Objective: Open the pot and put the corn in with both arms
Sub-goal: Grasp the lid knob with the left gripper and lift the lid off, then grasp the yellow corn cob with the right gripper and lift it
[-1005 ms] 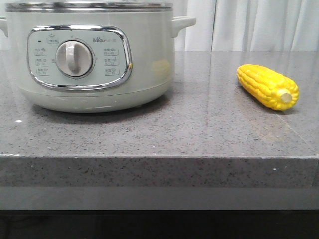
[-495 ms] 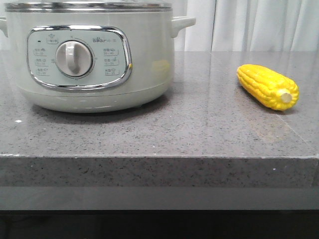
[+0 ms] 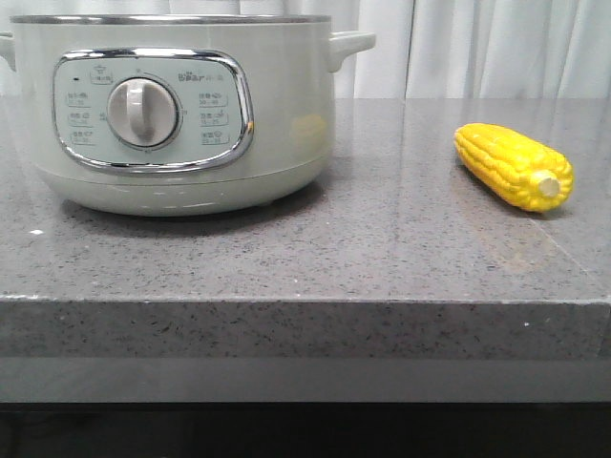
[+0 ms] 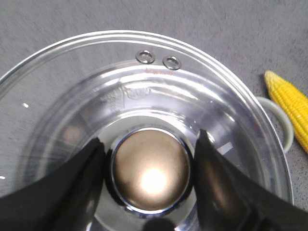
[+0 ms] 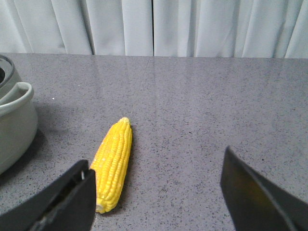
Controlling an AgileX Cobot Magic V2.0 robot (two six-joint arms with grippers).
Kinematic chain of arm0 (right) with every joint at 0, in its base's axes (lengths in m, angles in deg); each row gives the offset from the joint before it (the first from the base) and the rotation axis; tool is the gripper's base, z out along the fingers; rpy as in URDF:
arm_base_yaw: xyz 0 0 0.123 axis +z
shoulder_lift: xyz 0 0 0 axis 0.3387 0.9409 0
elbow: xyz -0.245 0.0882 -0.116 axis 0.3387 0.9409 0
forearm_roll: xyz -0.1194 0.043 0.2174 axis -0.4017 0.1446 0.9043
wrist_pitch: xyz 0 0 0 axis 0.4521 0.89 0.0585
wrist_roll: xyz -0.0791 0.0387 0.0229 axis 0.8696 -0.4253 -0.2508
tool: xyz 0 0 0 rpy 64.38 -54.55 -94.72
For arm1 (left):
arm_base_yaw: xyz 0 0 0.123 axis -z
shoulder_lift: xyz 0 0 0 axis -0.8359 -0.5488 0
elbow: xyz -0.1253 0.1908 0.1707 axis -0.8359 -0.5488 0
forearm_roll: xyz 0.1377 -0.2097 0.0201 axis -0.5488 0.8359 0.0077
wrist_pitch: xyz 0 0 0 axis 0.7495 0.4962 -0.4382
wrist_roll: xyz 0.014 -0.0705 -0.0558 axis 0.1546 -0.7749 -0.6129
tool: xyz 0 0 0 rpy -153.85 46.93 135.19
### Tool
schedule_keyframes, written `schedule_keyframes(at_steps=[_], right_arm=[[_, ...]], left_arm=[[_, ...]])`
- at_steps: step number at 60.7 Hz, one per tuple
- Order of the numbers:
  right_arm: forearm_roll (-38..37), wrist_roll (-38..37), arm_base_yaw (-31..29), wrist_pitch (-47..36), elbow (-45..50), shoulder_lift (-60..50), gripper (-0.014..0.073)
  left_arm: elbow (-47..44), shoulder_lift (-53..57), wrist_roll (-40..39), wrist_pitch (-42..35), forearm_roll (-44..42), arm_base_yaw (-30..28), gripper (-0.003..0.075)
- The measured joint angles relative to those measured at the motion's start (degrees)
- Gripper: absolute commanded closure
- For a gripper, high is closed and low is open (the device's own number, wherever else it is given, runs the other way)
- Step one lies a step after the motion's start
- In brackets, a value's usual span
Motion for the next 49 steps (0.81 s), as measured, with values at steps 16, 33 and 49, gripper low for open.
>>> schedule_keyframes(at_steps=[16, 33, 49], right_arm=[[0.0, 0.0, 0.0, 0.0, 0.0, 2.48, 0.0037], [0.0, 0.0, 0.0, 2.48, -3.96, 15.21, 0.0037], [2.14, 0.0, 0.0, 4.38, -13.09, 32.52, 0.0037]], left_arm=[[-11.56, 15.98, 1.31, -1.82, 0.23, 0.0, 0.0457], [-34.48, 35.85, 1.44, -4.2, 0.33, 0.0, 0.0457], [-50.91, 58.95, 1.44, -4.95, 0.33, 0.0, 0.0457]])
